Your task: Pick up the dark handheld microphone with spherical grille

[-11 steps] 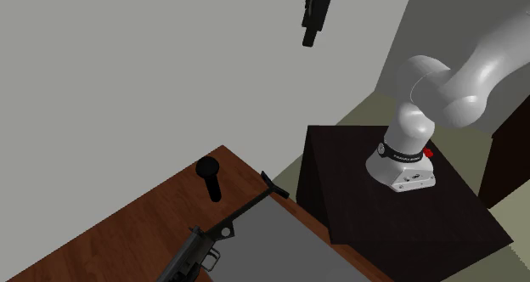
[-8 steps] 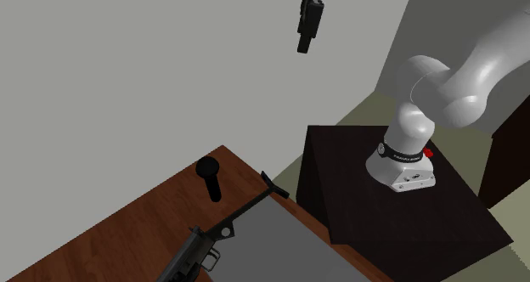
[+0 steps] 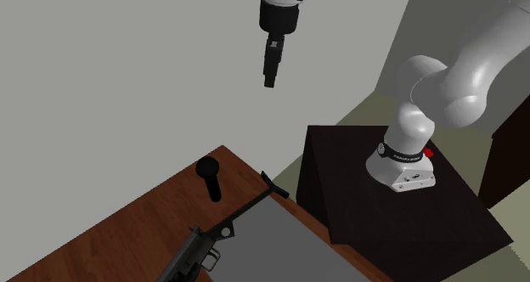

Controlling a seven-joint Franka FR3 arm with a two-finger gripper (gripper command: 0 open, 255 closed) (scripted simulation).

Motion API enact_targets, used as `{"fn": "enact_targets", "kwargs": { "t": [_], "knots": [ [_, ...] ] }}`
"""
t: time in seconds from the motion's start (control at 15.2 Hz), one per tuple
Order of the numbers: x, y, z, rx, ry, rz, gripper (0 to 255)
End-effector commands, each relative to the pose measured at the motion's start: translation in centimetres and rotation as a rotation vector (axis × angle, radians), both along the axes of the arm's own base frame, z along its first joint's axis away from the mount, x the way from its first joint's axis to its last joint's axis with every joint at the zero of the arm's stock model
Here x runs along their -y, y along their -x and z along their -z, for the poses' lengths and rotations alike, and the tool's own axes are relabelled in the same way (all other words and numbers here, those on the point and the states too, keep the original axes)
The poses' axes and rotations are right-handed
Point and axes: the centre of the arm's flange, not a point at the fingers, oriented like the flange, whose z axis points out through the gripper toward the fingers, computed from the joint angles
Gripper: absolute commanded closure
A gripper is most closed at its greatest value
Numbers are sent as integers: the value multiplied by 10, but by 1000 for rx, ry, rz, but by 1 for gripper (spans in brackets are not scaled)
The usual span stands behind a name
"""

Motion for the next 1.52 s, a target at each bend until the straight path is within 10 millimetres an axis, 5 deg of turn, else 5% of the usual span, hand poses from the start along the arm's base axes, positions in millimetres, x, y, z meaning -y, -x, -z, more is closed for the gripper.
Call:
{"fn": "enact_targets", "kwargs": {
  "t": [0.0, 1.25, 1.45],
  "knots": [
    [-7, -16, 19, -8, -11, 11, 0],
    [-72, -188, 194, -84, -108, 109, 0],
    [-74, -192, 209, -85, -110, 111, 0]
  ]
}}
